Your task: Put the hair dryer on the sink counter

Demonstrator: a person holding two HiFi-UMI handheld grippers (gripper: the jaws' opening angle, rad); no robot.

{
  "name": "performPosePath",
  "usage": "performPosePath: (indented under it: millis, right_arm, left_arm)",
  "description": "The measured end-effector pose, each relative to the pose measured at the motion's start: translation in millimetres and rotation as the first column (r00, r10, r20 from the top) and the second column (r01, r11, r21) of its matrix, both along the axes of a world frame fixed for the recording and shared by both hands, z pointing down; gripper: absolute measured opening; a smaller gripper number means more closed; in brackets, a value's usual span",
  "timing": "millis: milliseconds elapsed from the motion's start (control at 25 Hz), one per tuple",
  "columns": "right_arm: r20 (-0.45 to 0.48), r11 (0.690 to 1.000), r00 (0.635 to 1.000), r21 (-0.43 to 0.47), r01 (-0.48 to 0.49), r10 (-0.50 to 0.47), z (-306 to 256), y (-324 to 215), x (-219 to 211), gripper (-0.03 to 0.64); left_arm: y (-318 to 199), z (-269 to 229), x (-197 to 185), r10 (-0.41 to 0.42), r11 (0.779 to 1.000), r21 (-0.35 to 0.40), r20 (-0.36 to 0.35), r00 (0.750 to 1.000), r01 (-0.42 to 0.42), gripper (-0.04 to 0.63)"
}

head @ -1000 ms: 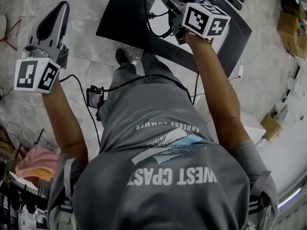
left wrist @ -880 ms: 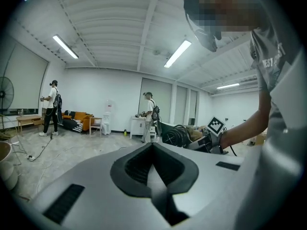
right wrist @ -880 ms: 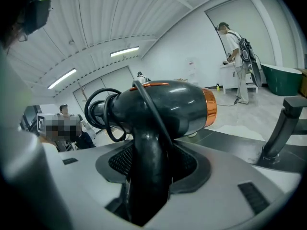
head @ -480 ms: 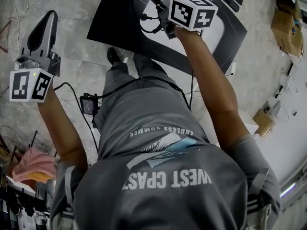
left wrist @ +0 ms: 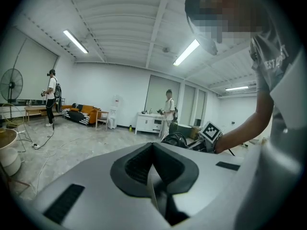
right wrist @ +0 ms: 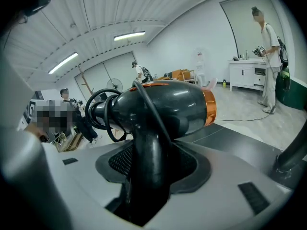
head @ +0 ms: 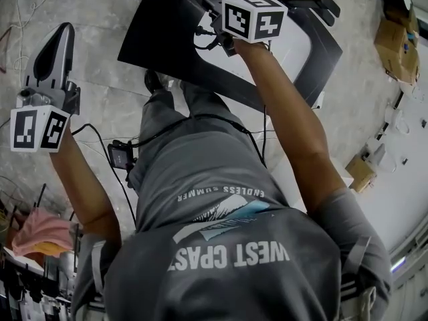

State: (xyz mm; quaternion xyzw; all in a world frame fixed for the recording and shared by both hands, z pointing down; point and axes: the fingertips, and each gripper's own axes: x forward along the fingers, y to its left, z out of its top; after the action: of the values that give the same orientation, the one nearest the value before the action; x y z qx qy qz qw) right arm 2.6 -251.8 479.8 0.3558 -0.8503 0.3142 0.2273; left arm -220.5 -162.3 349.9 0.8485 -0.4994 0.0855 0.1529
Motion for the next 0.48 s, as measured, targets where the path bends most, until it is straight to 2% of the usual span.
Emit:
performPosePath:
  millis: [480]
  right_arm:
    - [-0.055,0.997,0.997,-0.068,0.042,-0.046,60,-2,-20,0.222]
  left_arm:
    - [0,31,-19,-0.039,0.999,-0.038,-0.011,0.999,0.039,0.015]
